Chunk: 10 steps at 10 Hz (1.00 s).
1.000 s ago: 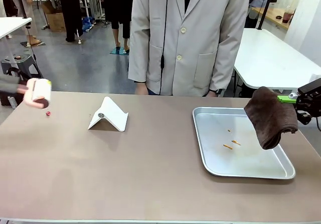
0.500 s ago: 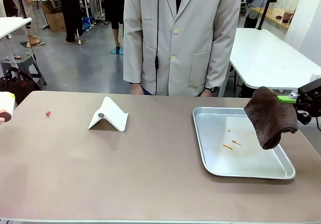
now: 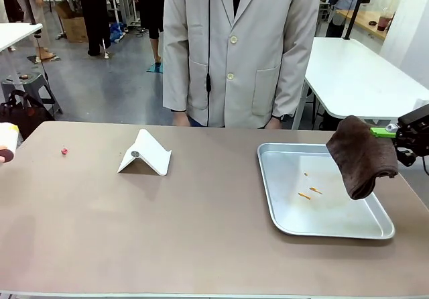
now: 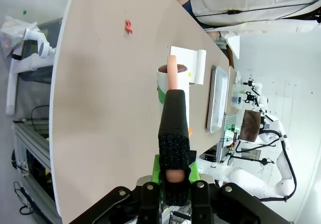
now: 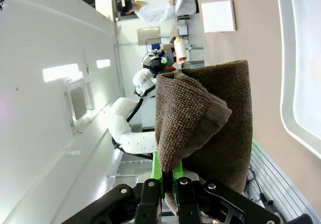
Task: Clean the surface of the table.
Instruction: If a person points to the right, clean the right side of the table with your right hand, and if they point to the left, clean the left side with your left hand.
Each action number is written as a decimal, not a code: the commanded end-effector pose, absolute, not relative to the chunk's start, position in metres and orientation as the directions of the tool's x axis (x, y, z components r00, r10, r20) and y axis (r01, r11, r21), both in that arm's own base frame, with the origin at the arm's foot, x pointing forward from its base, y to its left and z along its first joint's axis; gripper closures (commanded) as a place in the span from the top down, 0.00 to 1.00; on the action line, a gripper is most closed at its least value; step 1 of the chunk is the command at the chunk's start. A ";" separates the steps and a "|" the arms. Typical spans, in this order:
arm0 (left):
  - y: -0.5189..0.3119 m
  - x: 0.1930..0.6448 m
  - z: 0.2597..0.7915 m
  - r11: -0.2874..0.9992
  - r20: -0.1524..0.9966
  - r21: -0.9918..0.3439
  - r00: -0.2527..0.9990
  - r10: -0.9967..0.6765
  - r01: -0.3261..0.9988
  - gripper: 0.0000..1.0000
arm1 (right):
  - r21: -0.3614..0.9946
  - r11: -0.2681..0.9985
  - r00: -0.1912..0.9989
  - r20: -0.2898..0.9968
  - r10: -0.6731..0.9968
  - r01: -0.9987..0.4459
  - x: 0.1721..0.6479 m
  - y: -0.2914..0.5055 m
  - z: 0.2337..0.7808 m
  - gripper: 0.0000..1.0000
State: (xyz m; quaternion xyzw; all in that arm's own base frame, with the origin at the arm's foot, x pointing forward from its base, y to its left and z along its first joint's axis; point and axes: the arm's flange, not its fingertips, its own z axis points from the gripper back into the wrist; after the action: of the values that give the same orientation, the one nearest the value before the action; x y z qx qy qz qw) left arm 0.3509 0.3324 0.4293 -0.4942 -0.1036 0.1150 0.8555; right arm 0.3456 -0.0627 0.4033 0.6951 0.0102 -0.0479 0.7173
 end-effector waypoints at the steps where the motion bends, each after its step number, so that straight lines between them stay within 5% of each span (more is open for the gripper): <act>1: 0.328 0.346 0.432 0.490 0.067 -0.867 0.952 0.300 -0.093 0.22 | 0.997 0.031 0.996 -0.074 -0.055 0.076 0.345 -0.063 0.406 0.00; 8: 0.339 0.467 0.419 0.548 -0.103 -0.819 0.983 0.154 -0.171 0.22 | 0.997 0.031 0.996 -0.074 -0.055 0.076 0.345 -0.063 0.406 0.00; 10: 0.341 0.500 0.415 0.612 -0.077 -0.780 0.990 0.119 -0.134 0.22 | 0.997 0.031 0.996 -0.074 -0.055 0.076 0.345 -0.063 0.406 0.00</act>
State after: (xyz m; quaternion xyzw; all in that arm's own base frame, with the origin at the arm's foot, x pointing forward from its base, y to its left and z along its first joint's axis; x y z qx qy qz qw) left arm 0.4929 0.3264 0.4060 -0.4495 0.0012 0.0782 0.8899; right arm 0.3456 -0.0627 0.4032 0.6951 0.0103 -0.0480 0.7172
